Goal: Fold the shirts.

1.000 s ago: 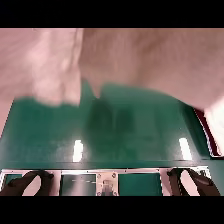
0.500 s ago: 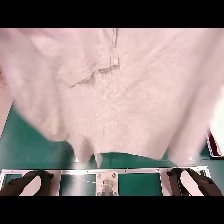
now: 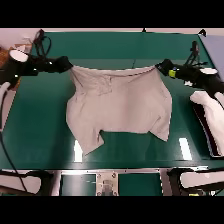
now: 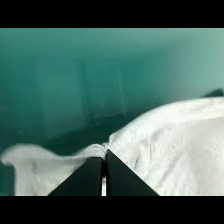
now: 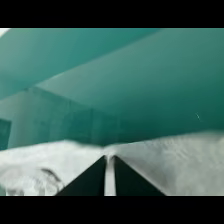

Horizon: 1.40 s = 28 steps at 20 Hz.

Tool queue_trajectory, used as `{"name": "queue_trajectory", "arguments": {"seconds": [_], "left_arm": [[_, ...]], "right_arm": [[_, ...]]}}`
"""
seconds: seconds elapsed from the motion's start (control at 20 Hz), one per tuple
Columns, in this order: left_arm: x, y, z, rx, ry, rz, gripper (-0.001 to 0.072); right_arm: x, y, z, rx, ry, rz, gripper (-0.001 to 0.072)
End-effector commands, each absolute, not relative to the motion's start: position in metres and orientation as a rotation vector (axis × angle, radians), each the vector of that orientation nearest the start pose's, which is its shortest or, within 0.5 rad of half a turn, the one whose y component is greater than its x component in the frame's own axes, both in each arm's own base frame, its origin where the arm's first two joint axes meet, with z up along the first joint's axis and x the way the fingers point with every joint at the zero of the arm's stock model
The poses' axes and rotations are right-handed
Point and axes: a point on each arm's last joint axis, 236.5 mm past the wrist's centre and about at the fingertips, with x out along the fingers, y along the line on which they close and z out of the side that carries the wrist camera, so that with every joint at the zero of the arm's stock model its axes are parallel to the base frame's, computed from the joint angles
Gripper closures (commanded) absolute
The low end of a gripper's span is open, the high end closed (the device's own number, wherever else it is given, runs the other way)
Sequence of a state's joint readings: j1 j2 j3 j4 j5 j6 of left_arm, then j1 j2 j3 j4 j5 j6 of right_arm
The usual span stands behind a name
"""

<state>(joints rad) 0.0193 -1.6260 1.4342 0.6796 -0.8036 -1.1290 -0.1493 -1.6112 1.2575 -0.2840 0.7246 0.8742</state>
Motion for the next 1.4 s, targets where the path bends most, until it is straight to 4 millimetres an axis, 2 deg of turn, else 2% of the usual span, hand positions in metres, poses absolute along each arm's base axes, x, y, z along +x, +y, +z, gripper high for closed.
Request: {"name": "queue_trajectory", "arguments": {"seconds": [0.0,0.05,0.1,0.15,0.2,0.3,0.35,0.4,0.55,0.6,0.7,0.75,0.8,0.95,1.0,1.1,1.15,1.2,1.25,1.3,1.35], "left_arm": [[0.563,-0.123,0.002,-0.528,0.858,-0.405,0.0686],[0.562,-0.121,0.002,-0.524,0.861,-0.407,0.0593],[0.560,-0.117,0.007,-0.529,0.872,-0.423,0.0263],[0.556,-0.111,0.015,-0.538,0.893,-0.450,0.0058],[0.547,-0.103,0.026,-0.552,0.931,-0.494,0.0050],[0.514,-0.079,0.043,-0.587,1.045,-0.585,0.0051],[0.491,-0.064,0.043,-0.625,1.133,-0.609,0.0051],[0.463,-0.051,0.034,-0.659,1.251,-0.614,0.0051],[0.360,-0.022,-0.017,-0.718,1.689,-0.512,0.0052],[0.334,-0.018,-0.034,-0.720,1.758,-0.463,0.0052],[0.302,-0.018,-0.065,-0.708,1.801,-0.382,0.0052],[0.296,-0.021,-0.077,-0.726,1.783,-0.347,0.0051],[0.299,-0.027,-0.086,-0.761,1.745,-0.325,0.0052],[0.327,-0.061,-0.089,-0.964,1.563,-0.371,0.0053],[0.330,-0.070,-0.093,-0.989,1.541,-0.368,0.0053],[0.324,-0.087,-0.111,-0.947,1.559,-0.346,0.0053],[0.326,-0.095,-0.116,-0.928,1.550,-0.336,0.0053],[0.333,-0.100,-0.118,-0.918,1.525,-0.329,0.0086],[0.343,-0.103,-0.115,-0.916,1.484,-0.341,0.0332],[0.351,-0.105,-0.111,-0.898,1.448,-0.370,0.0564],[0.354,-0.104,-0.107,-0.879,1.439,-0.387,0.0687]], "right_arm": [[0.579,0.086,0.004,0.800,0.745,0.443,0.0565],[0.580,0.084,0.005,0.803,0.745,0.446,0.0565],[0.577,0.082,0.009,0.815,0.750,0.459,0.0564],[0.570,0.078,0.014,0.835,0.764,0.488,0.0562],[0.558,0.071,0.022,0.852,0.789,0.533,0.0561],[0.524,0.058,0.034,0.888,0.865,0.627,0.0568],[0.505,0.051,0.036,0.895,0.907,0.646,0.0575],[0.485,0.043,0.033,0.894,0.951,0.633,0.0578],[0.435,0.022,0.022,0.895,0.987,0.527,0.0588],[0.419,0.011,0.016,0.893,0.988,0.471,0.0587],[0.393,-0.007,0.009,0.911,0.973,0.374,0.0584],[0.382,-0.012,0.007,0.921,0.965,0.341,0.0584],[0.371,-0.016,0.005,0.926,0.954,0.322,0.0584],[0.350,-0.019,-0.003,0.953,0.935,0.255,0.0584],[0.344,-0.020,-0.007,0.963,0.934,0.237,0.0583],[0.335,-0.017,-0.017,0.983,0.944,0.209,0.0580],[0.331,-0.015,-0.022,0.994,0.953,0.199,0.0562],[0.327,-0.012,-0.025,1.003,0.961,0.196,0.0562],[0.323,-0.010,-0.028,1.016,0.979,0.185,0.0546],[0.315,-0.010,-0.034,1.014,1.021,0.164,0.0492],[0.304,-0.013,-0.041,1.013,1.072,0.133,0.0478]]}}
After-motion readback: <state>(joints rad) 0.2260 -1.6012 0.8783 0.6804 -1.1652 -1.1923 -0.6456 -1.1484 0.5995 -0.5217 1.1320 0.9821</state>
